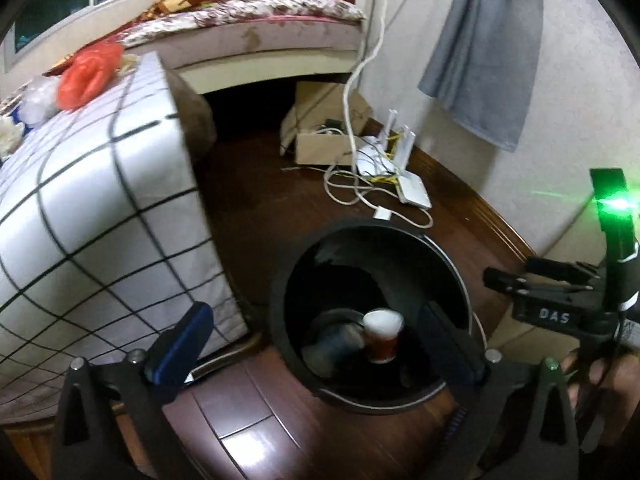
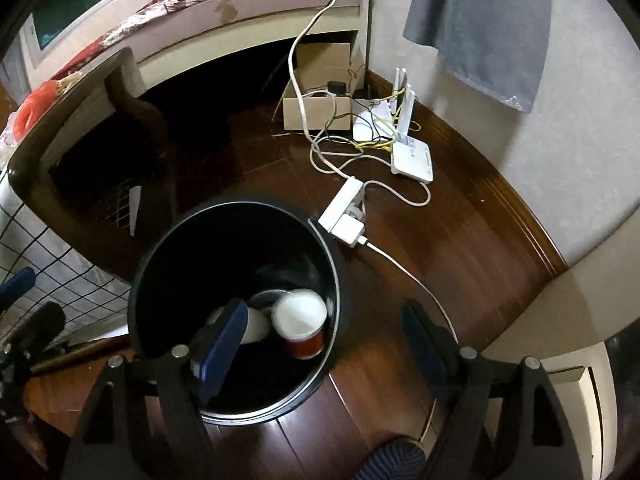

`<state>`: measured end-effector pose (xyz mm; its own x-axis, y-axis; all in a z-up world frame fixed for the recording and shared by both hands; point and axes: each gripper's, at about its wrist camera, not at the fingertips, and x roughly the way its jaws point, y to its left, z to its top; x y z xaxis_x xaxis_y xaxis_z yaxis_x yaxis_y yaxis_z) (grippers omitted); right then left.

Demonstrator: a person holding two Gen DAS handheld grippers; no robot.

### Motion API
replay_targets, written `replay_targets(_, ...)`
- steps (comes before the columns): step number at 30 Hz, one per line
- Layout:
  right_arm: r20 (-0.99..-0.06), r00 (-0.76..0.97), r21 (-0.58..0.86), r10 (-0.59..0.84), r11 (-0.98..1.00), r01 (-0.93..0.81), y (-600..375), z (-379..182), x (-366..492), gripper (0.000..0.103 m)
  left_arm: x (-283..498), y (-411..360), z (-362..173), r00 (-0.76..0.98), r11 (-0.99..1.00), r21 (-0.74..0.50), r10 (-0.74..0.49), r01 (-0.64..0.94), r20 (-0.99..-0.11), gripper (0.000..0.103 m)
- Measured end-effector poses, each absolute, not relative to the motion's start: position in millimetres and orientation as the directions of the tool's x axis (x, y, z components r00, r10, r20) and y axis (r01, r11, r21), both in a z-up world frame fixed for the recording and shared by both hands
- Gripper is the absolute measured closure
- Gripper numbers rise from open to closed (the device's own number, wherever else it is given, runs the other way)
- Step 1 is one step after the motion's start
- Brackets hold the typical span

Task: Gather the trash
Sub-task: 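Move both tools back from the bin toward the table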

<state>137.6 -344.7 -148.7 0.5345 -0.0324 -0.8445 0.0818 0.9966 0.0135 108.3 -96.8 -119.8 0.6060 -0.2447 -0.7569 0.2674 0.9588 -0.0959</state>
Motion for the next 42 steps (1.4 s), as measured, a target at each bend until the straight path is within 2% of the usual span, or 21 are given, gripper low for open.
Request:
replay_targets(2,-0.842,0.538,-0.002,-0.043,0.997,0.078,-339,-145,137,0.001,107,-90,-116,0.618,0.967,-0.096,-0.227,0.237,-0.753,0.001)
replay_targets(6,-0.826,0.562,-0.020,-0.046,0.998,0.052,-328,-135,133,0.001,109,-79,-105,0.643,0.976,-0.091,-0.199,0.198,-0.739,0.001)
replay_targets(10,-0.814,0.579,-0.024,-0.042,0.999,0.038,-323,-128,132,0.001,113,-79,-98,0.628,0.967,-0.141,-0.245,0.211,-0.738,0.001)
replay_targets(18,-0.781,0.624,-0.027,-0.034,0.999,0.020,-314,-108,124,0.001,106,-74,-63,0.683,0.966,-0.126,-0.248,0.225,-0.687,0.001)
replay_targets(25,-0.742,0.670,-0.028,-0.020,1.000,-0.001,-307,-88,119,0.001,101,-68,-32,0.752,0.978,-0.060,-0.190,0.197,-0.631,0.001)
replay_targets(33,-0.710,0.704,-0.051,-0.004,0.998,-0.046,-289,-74,114,0.001,99,-32,-19,0.779,0.979,-0.140,-0.205,0.151,-0.593,0.001)
replay_targets(37,-0.698,0.716,-0.059,0.007,0.996,-0.067,-275,-68,116,0.001,97,-20,-17,0.794,0.990,-0.091,-0.141,0.108,-0.592,0.001)
replay_targets(42,-0.670,0.741,-0.056,0.042,0.993,-0.107,-248,-53,121,0.001,94,11,-13,0.814,0.994,-0.098,-0.087,0.037,-0.575,0.001)
